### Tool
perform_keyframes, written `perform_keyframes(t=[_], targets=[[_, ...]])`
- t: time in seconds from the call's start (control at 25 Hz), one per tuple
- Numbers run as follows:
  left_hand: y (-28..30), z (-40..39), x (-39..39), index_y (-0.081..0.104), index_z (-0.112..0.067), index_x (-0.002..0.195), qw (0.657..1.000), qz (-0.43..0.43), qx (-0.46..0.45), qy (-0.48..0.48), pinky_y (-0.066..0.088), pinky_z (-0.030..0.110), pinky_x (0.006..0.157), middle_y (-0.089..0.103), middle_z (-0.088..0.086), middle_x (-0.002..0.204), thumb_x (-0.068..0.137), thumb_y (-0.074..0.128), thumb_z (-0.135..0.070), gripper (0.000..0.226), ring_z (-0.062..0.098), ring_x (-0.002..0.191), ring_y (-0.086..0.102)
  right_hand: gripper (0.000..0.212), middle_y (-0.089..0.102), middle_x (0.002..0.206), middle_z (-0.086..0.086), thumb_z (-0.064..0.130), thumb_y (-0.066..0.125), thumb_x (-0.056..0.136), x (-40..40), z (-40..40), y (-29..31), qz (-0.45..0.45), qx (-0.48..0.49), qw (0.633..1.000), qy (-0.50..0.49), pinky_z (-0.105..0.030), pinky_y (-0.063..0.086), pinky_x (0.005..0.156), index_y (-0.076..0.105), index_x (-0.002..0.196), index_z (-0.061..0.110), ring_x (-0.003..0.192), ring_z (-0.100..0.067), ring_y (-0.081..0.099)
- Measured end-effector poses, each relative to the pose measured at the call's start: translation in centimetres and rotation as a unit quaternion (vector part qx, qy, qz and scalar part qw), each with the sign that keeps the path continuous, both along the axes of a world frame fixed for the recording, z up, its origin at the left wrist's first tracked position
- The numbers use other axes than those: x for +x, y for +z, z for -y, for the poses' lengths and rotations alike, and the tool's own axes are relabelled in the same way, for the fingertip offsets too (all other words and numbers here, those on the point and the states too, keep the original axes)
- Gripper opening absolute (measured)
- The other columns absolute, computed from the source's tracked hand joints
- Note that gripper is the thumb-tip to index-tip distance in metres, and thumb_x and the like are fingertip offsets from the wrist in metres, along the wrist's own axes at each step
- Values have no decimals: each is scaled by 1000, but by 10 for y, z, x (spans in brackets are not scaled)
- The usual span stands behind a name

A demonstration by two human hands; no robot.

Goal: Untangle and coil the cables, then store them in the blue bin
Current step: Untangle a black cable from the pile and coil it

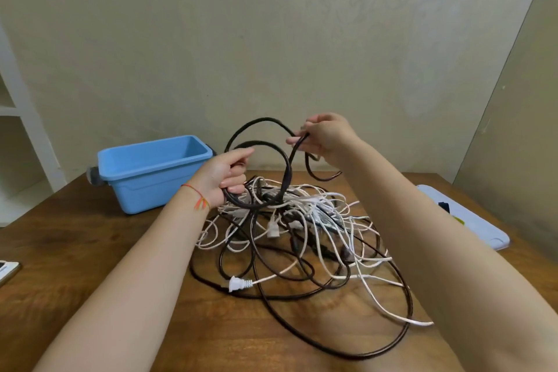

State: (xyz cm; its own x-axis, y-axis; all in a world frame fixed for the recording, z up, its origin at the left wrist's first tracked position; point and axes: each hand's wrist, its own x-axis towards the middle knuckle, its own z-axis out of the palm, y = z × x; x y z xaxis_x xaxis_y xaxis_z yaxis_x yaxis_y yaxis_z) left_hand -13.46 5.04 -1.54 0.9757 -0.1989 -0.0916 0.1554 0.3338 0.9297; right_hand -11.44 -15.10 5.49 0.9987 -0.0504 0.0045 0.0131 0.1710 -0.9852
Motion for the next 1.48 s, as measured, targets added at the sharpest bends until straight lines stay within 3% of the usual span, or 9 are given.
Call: perform_keyframes(t=[0.2, 0.44, 0.6, 0.68, 0.76, 0.84, 1.08, 1.24, 1.48], targets=[[6, 14, 1, 62, -12, 92, 953, 54, 287, -76, 20, 18, 34, 37, -4, 48, 95, 64, -19, 8, 6, 35, 22, 21, 69, 91, -18, 6, 36, 102, 1, -2, -19, -17, -384, 923, 19, -35, 60, 57, 56, 109, 6, 72, -33, 73], [-13, 17, 21, 68, -7, 82, 902, 27, 424, 69, 35, 21, 43, 47, 2, 57, 92, 64, -20, 17, 15, 44, 38, 11, 72, 78, -17, 9, 51, 98, 14, 13, -39, 3, -387, 922, -26, -45, 63, 70, 61, 95, 5, 62, -31, 73], [-21, -22, 34, 70, -10, 87, 798, 1, 530, 286, 43, 31, 66, 64, 9, 81, 84, 65, -22, 13, 30, 78, 61, 16, 74, 72, -11, 19, 56, 95, 10, 39, -46, -5, -484, 875, -5, -36, 61, 57, 61, 97, 4, 58, -27, 71], [-18, -32, 38, 67, -8, 91, 865, -26, 370, 339, 42, 25, 54, 56, 9, 68, 87, 66, -18, 11, 22, 56, 56, 26, 74, 72, -9, 29, 63, 94, 7, 46, -47, -14, -474, 879, 52, -28, 51, 47, 61, 98, 4, 53, -23, 63], [-10, -17, 35, 58, -11, 79, 956, -36, 160, 242, 30, 15, 39, 38, -3, 46, 92, 63, -16, 14, 7, 33, 34, 32, 66, 69, -10, 32, 71, 90, 5, 38, -48, 7, -415, 904, 96, -24, 41, 42, 59, 94, 2, 49, -18, 52], [-3, 9, 24, 55, -15, 76, 987, 7, 125, 103, 31, 15, 39, 37, -9, 45, 95, 63, -18, 20, 4, 35, 32, 18, 56, 63, -9, 16, 68, 92, 4, 18, -46, 43, -329, 937, 111, -20, 33, 36, 54, 91, 5, 40, -14, 44], [-7, 34, 13, 55, -8, 84, 931, 133, 321, -109, 28, 23, 45, 34, 0, 55, 88, 74, -20, 23, 13, 45, 28, 14, 45, 61, -7, 0, 54, 96, 6, 1, -40, 51, -150, 984, 79, -19, 28, 36, 48, 103, 10, 41, -12, 36], [-5, 40, 15, 61, -4, 85, 957, 85, 276, -23, 26, 20, 40, 34, -6, 47, 98, 59, -19, 20, 8, 38, 28, 32, 62, 83, -18, -5, 54, 95, -5, -3, -44, 52, -41, 998, 20, -28, 50, 44, 35, 118, 7, 46, -20, 60], [9, 52, 19, 57, -4, 79, 990, 94, 76, 73, 22, 18, 38, 32, -6, 44, 103, 51, -18, 28, 5, 33, 27, 21, 70, 87, -11, 18, 71, 90, -27, -4, -79, 67, -343, 924, 157, -32, 62, 66, 63, 106, 6, 71, -20, 72]])
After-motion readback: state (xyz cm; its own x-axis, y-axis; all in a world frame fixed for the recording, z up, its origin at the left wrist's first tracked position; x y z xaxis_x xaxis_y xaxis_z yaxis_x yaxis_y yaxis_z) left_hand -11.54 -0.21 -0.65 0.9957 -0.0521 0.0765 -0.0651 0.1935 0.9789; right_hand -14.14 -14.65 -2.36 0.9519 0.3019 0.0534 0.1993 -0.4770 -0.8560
